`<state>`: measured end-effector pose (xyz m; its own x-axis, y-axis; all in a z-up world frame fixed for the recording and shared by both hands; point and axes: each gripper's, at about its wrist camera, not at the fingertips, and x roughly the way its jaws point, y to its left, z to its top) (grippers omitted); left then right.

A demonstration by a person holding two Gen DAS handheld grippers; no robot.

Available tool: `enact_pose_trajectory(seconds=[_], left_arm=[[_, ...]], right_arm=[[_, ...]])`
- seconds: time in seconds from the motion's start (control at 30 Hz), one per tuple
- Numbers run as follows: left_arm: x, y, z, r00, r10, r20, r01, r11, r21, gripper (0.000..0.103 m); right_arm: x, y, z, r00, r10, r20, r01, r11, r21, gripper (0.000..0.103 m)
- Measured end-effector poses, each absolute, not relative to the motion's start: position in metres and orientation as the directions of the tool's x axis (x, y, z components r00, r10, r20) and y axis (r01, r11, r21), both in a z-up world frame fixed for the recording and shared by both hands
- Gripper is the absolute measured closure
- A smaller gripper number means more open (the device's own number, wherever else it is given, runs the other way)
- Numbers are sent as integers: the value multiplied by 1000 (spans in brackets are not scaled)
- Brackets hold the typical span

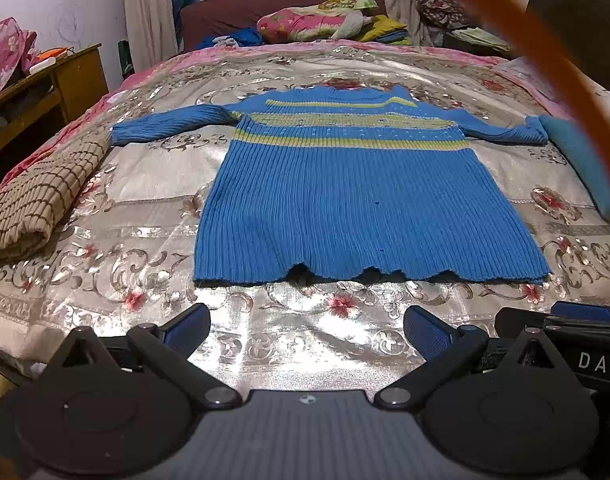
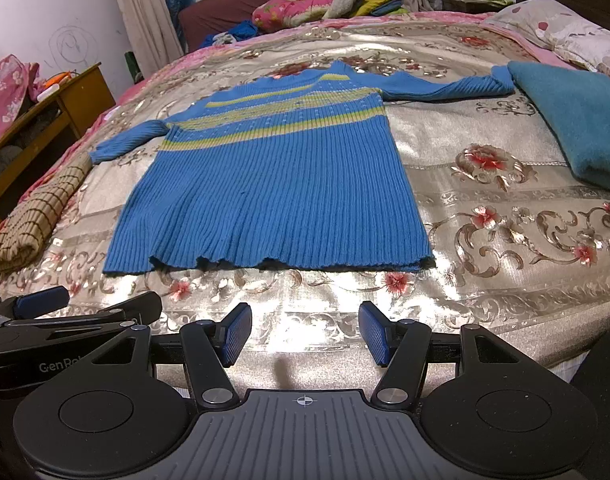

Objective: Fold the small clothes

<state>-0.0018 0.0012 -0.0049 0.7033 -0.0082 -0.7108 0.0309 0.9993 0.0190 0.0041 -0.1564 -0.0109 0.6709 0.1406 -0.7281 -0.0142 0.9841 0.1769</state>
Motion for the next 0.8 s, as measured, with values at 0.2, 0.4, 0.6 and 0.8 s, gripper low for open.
enact_pose_trajectory(seconds=[0.2, 0.4, 0.6, 0.8], left_arm=[[-1, 1, -5, 700, -8, -714, 29, 999, 17, 0], [-1, 0, -4, 697, -8, -717, 26, 1000, 14, 0], [-1, 1, -3, 694, -10, -720, 24, 1000, 10, 0], [-1, 1, -3, 693, -8, -721, 21, 1000, 8, 0]], right_arm=[[4, -156, -11, 671, 141, -728, -14, 984, 177, 44], [4, -156, -11, 671, 141, -728, -14, 984, 178, 44], [4, -157, -11, 670, 142, -729, -14, 984, 178, 44], [4, -157, -11, 671, 142, -728, -15, 984, 178, 44]])
